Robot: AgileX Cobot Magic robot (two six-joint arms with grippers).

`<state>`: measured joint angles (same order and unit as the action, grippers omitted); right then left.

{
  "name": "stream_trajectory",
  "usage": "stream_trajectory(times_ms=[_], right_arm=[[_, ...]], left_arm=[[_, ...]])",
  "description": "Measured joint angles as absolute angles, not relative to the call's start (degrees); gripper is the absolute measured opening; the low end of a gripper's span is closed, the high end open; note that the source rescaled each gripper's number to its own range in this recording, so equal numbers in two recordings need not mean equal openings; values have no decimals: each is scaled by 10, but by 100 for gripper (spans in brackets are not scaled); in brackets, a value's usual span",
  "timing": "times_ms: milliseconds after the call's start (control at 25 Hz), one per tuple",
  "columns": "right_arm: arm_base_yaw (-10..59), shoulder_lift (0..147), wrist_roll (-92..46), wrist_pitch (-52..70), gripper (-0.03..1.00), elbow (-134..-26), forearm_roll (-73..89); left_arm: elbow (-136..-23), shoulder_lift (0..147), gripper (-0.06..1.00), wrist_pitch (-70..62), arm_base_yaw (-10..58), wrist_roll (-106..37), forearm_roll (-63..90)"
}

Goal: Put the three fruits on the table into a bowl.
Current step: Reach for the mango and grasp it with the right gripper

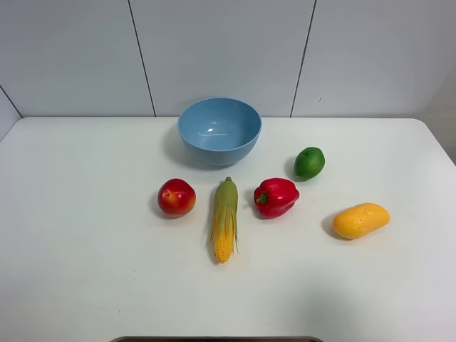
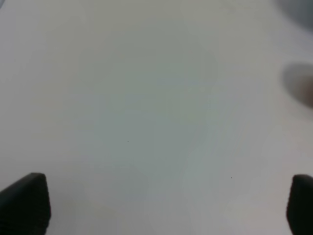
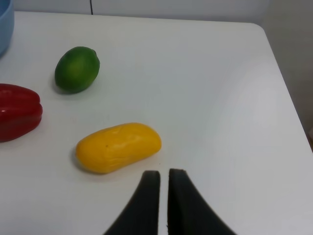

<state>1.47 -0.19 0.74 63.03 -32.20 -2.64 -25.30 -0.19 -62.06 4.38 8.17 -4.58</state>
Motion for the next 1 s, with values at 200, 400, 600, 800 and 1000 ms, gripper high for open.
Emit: stream_trajectory(times_ms=[200,400,600,800,1000], right_arm=[[15,-2,7,630,0,-322,-26],[15,-2,7,630,0,-322,-26],[15,-2,7,630,0,-322,-26],[15,-2,31,630,0,-338,-35],[15,41,47,635,0,-419,-69]], left_arm=[[-253,-2,96,-621,44,82,-46],[-253,-2,96,-621,44,82,-46],[-253,-2,96,-621,44,82,-46],[-253,-2,96,-621,44,82,-46],[-253,-2,96,-621,44,82,-46]])
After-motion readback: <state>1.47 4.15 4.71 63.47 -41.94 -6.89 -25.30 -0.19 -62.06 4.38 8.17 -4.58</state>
